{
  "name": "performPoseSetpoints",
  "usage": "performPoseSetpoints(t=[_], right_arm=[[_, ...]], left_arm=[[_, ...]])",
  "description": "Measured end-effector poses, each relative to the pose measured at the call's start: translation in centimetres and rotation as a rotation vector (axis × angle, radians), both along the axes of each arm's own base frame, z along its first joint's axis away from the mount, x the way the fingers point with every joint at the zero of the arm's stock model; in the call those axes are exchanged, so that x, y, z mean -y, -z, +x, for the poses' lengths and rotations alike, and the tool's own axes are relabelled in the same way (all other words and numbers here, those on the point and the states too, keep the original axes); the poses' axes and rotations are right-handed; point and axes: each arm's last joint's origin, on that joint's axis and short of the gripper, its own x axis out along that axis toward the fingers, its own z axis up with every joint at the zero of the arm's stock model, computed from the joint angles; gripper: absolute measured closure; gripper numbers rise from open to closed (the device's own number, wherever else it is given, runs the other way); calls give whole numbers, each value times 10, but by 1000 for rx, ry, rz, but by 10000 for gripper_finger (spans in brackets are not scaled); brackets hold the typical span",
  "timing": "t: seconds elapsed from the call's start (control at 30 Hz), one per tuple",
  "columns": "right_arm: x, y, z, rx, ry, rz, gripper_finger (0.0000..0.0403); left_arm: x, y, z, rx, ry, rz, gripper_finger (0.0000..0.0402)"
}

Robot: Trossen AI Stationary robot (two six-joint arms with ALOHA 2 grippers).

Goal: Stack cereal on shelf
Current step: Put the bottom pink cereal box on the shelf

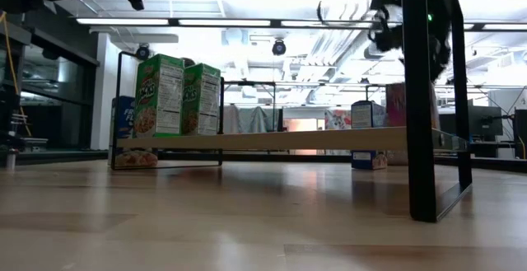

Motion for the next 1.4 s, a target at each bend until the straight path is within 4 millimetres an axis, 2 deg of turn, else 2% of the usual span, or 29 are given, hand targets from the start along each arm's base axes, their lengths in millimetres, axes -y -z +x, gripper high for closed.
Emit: performPoseSetpoints(t=[0.17,0.3,0.37,0.47,0.6,0.73,0.87,1.0,1.17,1.4], right_arm=[[-7,-50,9,133,0,49,254],[-23,-87,17,295,5,85,255],[-35,-99,23,351,-11,114,255],[-58,-106,35,373,-24,160,255],[-90,-101,61,329,-26,201,255],[-115,-86,89,174,-53,153,256],[-125,-71,110,8,-54,1,256],[-131,-57,128,-55,-52,-25,256],[-138,-50,131,-72,-43,11,256],[-163,-55,125,10,-58,-14,256]], left_arm=[[0,0,0,1,0,1,193],[0,0,0,1,0,1,193],[0,0,0,1,0,1,193],[0,0,0,1,0,0,193],[0,0,0,4,0,1,193],[0,0,0,4,0,1,193],[0,0,0,4,0,1,193],[0,0,0,0,1,-3,193],[0,1,0,-5,3,-8,193],[0,1,0,-12,4,-11,193]])
